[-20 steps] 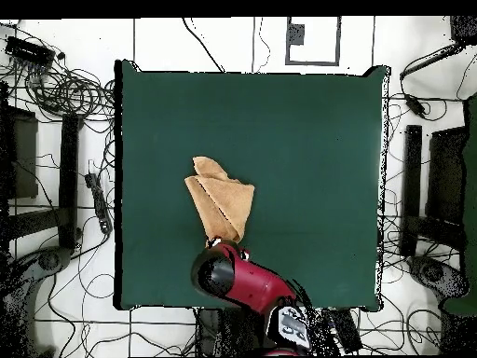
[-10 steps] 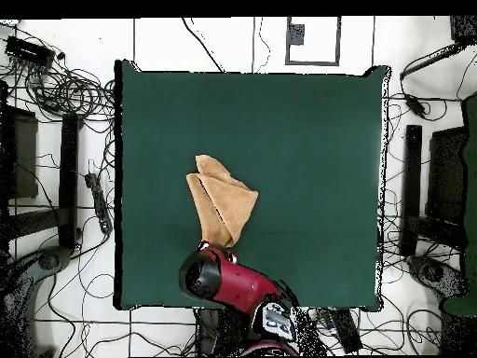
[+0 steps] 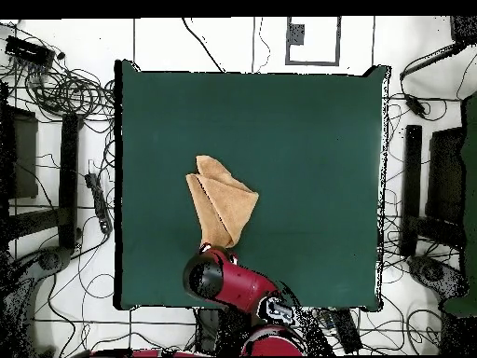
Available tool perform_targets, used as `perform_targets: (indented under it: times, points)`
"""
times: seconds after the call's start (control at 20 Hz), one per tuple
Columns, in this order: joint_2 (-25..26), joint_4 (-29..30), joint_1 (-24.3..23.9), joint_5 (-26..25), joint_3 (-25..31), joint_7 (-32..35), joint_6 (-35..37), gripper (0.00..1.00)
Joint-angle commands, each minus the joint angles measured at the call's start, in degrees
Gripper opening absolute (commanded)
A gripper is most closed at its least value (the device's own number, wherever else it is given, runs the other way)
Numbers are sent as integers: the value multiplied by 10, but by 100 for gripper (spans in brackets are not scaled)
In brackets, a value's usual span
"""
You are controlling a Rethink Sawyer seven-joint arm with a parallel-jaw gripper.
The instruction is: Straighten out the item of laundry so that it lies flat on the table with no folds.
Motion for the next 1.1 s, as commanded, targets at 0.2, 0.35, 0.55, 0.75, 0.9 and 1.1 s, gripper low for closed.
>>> perform_targets:
  times: [0.2, 0.35, 0.55, 0.75, 0.9, 1.1]
  points:
    - [-32, 15, 6, 12, 56, 111, 51, 100]
    - [-69, 19, 10, 10, 42, 99, 92, 100]
    - [-107, 19, 24, 14, 29, 99, 134, 100]
    - [-98, 7, 45, 26, 28, 117, 130, 100]
    - [-87, -3, 49, 30, 32, 121, 128, 100]
    - [-71, -6, 44, 31, 41, 120, 113, 100]
